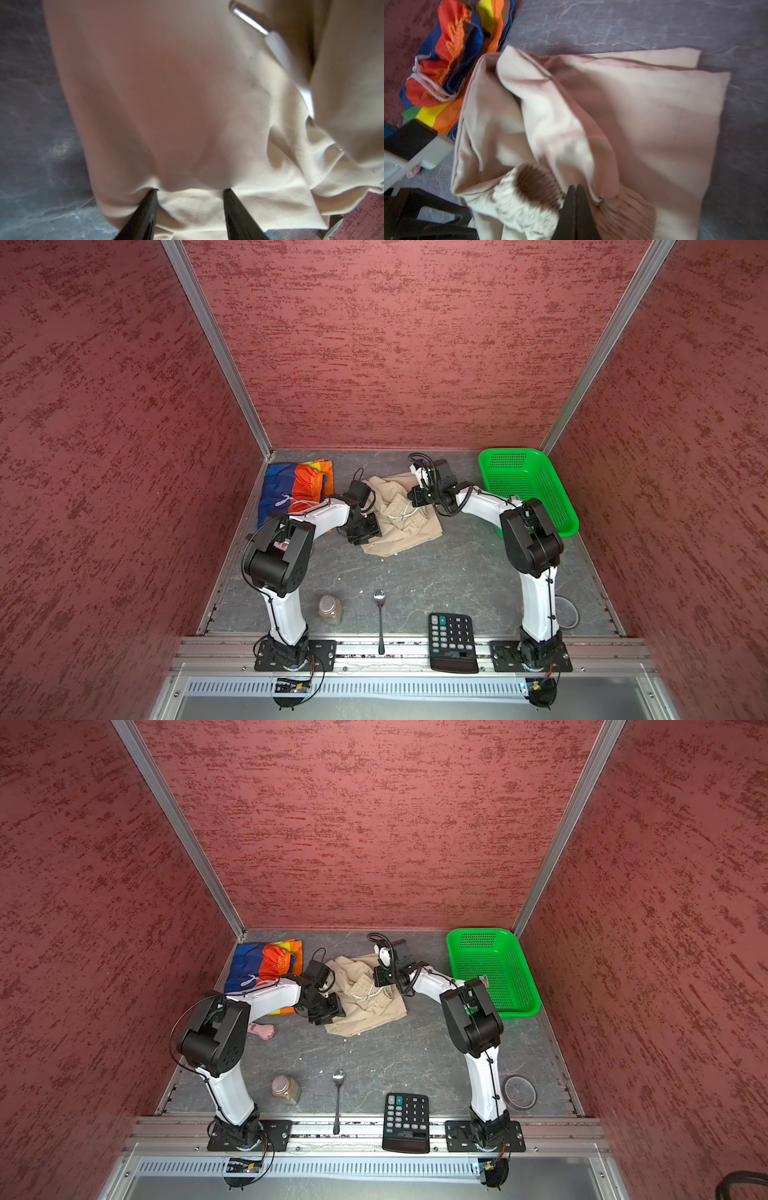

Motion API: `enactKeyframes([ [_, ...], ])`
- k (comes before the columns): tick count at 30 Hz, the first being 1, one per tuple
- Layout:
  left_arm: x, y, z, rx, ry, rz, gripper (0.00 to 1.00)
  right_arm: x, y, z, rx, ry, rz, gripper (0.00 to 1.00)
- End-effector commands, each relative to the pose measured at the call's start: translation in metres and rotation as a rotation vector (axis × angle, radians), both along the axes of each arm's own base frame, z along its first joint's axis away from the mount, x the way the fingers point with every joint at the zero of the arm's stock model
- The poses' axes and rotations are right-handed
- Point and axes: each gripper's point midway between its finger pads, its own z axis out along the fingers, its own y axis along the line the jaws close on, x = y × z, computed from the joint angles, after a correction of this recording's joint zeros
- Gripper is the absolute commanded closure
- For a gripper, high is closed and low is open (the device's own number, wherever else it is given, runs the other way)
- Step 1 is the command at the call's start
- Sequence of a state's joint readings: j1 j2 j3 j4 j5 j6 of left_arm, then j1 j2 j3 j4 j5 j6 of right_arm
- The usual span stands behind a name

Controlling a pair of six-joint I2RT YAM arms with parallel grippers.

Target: Fold and stack the shorts

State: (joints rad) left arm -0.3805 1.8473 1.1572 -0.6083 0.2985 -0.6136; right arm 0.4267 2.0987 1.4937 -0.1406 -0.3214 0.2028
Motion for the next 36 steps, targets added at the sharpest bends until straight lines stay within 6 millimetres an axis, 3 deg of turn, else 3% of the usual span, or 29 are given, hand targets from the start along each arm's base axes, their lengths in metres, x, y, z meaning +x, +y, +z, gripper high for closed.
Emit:
enactKeyframes([
  [1,-0.012,0.002,-0.016,0.017,0.046,-0.014,0.48,0.036,-0.028,0.013,0.036,-0.042,-0.156,1.00],
  [4,-0.013,0.001,-0.021,0.013,0.058,-0.018,0.48,0.045,-0.044,0.005,0.035,-0.015,-0.211,1.00],
  [6,-0.014,0.000,-0.024,0.009,0.069,-0.019,0.48,0.039,-0.035,0.011,0.036,-0.033,-0.152,0.99],
  [9,-0.016,-0.001,-0.027,0.008,0.079,-0.020,0.48,0.018,-0.013,0.035,0.074,-0.095,-0.023,0.49],
  [10,-0.016,0.000,-0.027,0.008,0.080,-0.021,0.48,0.012,-0.008,0.040,0.071,-0.106,0.014,0.40],
  [14,-0.016,-0.001,-0.029,0.005,0.085,-0.022,0.48,-0.007,0.012,0.044,0.064,-0.103,0.130,0.28],
  [18,-0.017,-0.003,-0.029,0.002,0.092,-0.021,0.48,-0.017,0.036,0.027,0.012,-0.083,0.217,0.26],
  [24,-0.016,-0.003,-0.028,0.001,0.090,-0.020,0.49,-0.016,0.053,-0.002,0.015,-0.016,0.265,0.28],
  [27,-0.016,-0.003,-0.030,0.004,0.096,-0.020,0.49,-0.022,0.062,-0.001,0.064,0.003,0.300,0.30],
  [33,-0.015,-0.005,-0.033,0.001,0.107,-0.022,0.49,-0.030,0.059,-0.019,0.052,0.056,0.314,0.41],
  [34,-0.015,-0.005,-0.033,-0.002,0.109,-0.023,0.49,-0.031,0.058,-0.022,0.055,0.059,0.311,0.49],
  [36,-0.015,-0.006,-0.033,-0.007,0.107,-0.024,0.49,-0.030,0.058,-0.023,0.072,0.065,0.298,0.93],
])
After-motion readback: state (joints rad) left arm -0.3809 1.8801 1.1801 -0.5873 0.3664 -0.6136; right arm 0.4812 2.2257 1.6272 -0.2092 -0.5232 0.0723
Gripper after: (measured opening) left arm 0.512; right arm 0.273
